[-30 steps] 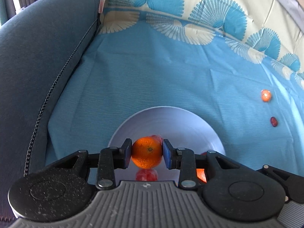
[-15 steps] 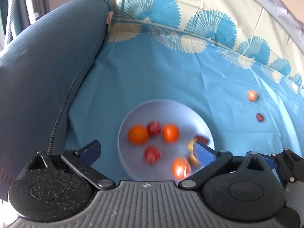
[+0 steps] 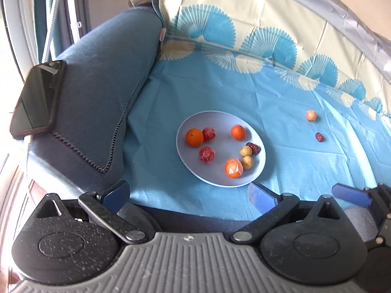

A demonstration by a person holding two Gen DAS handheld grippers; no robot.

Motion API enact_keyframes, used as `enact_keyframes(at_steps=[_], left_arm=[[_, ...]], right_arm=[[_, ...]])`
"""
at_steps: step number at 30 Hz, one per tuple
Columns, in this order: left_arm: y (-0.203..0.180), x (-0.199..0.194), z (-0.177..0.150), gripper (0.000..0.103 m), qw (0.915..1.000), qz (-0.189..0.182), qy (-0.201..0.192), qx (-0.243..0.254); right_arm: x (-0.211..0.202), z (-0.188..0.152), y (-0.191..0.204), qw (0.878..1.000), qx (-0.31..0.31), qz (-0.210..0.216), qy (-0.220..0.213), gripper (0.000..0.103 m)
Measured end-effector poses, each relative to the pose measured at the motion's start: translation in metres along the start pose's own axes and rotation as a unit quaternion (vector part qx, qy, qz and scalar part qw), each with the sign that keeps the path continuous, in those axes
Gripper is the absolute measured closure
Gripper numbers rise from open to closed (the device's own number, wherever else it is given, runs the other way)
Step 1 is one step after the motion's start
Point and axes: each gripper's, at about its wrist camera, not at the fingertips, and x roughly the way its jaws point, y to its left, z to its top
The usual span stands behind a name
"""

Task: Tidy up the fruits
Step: 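Move both open grippers toward the last wrapped orange fruit and red date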

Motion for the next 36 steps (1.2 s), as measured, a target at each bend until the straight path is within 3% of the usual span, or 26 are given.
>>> enact_keyframes(at_steps=[3, 11, 17, 25, 36], left_arm=[[-0.005, -0.012, -0.006, 0.0, 0.9999, 0.002, -0.006, 0.012], [-0.018, -0.042, -0.015, 0.0, 0.9984, 0.007, -0.044, 0.033], [-0.018, -0.052, -0.019, 0.0, 0.9983, 0.006, -0.048, 0.033], [-0.013, -0.057, -0.015, 0.0, 0.9989, 0.004, -0.045, 0.014], [-0.018, -0.057, -0.016, 0.0, 0.9985, 0.005, -0.048, 0.027]], right_arm=[[-0.018, -0.006, 0.001, 1.0, -0.001, -0.002, -0.028, 0.001], [-0.046, -0.012, 0.001, 0.998, -0.001, -0.011, -0.056, 0.001], [-0.061, -0.018, 0.004, 0.997, -0.003, -0.01, -0.072, 0.001], [-0.063, -0.017, 0.005, 0.997, -0.004, -0.012, -0.073, 0.001], [-0.064, -0.019, 0.005, 0.997, -0.003, -0.013, -0.074, 0.001]])
